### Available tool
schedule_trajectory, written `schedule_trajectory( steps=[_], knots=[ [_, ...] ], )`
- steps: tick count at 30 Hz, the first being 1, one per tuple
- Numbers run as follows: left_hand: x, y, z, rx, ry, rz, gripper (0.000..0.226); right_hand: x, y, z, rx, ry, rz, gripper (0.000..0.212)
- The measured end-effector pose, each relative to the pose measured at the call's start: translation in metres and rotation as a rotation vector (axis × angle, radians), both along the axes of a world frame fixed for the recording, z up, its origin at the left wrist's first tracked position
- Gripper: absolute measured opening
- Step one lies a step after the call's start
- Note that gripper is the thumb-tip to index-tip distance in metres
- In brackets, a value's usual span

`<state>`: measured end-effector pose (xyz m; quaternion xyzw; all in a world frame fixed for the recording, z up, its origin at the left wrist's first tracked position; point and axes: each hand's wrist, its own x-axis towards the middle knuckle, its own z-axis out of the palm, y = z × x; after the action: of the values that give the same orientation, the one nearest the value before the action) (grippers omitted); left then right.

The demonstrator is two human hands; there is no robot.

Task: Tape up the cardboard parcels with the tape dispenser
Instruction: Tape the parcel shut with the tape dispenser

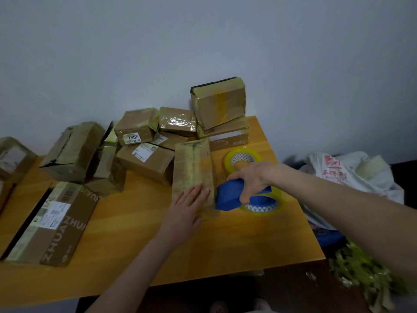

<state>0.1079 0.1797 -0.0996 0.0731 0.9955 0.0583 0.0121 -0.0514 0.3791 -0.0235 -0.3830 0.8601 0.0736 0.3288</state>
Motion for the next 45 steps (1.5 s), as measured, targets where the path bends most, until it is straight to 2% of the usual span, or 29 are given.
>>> schedule_trajectory(
  steps=[2, 4, 6, 10, 15, 19, 28, 30, 32, 34, 36, 38, 39, 42, 45],
  knots=[
    [0.001, -0.001, 0.001, 0.006, -0.007, 0.001, 0.074, 0.006, 0.003, -0.002, 0.019, 0.003, 0.017, 0.076],
    [0.000, -0.003, 0.003, 0.000, -0.021, 0.006, 0.075, 0.019, 0.003, -0.016, 0.085, 0.029, 0.086, 0.061],
    [-0.002, -0.003, 0.003, 0.005, -0.019, 0.002, 0.077, 0.030, 0.008, -0.041, 0.045, -0.064, 0.033, 0.061],
    [-0.004, -0.003, 0.002, 0.015, -0.009, 0.007, 0.076, 0.021, 0.036, -0.058, -0.395, -0.482, -0.430, 0.069],
    [-0.004, -0.002, 0.000, 0.000, -0.001, 0.011, 0.078, 0.015, 0.050, -0.075, -0.711, -0.532, -0.899, 0.053],
    [-0.002, 0.000, 0.003, -0.004, -0.028, 0.006, 0.080, 0.026, 0.045, -0.097, -0.844, -0.735, -1.243, 0.034],
    [-0.006, 0.003, 0.004, 0.144, -0.004, 0.085, 0.063, 0.039, 0.038, -0.114, -0.899, -1.010, -1.293, 0.036],
    [-0.007, 0.004, 0.003, 0.127, -0.013, 0.078, 0.063, 0.045, 0.030, -0.117, -0.878, -0.983, -1.329, 0.036],
    [-0.007, 0.003, 0.005, 0.150, -0.030, 0.060, 0.062, 0.047, 0.025, -0.116, -0.848, -0.856, -1.383, 0.042],
    [-0.004, 0.001, 0.015, 0.403, -0.025, 0.082, 0.056, 0.044, 0.023, -0.112, -0.767, -0.632, -1.311, 0.051],
    [0.003, -0.006, 0.024, 0.718, 0.159, 0.194, 0.045, 0.041, 0.024, -0.101, -0.664, -0.366, -1.107, 0.058],
    [0.010, -0.020, 0.027, 0.789, 0.391, 0.396, 0.038, 0.044, 0.017, -0.084, -0.636, -0.145, -0.936, 0.057],
    [0.013, -0.027, 0.027, 0.797, 0.415, 0.510, 0.036, 0.049, 0.010, -0.074, -0.670, -0.073, -0.887, 0.054],
    [0.014, -0.031, 0.025, 0.793, 0.240, 0.718, 0.035, 0.073, -0.022, -0.052, -0.827, -0.057, -0.814, 0.049],
    [0.008, -0.016, 0.020, 0.804, 0.102, 0.664, 0.033, 0.094, -0.052, -0.045, -0.851, -0.079, -0.792, 0.035]
  ],
)
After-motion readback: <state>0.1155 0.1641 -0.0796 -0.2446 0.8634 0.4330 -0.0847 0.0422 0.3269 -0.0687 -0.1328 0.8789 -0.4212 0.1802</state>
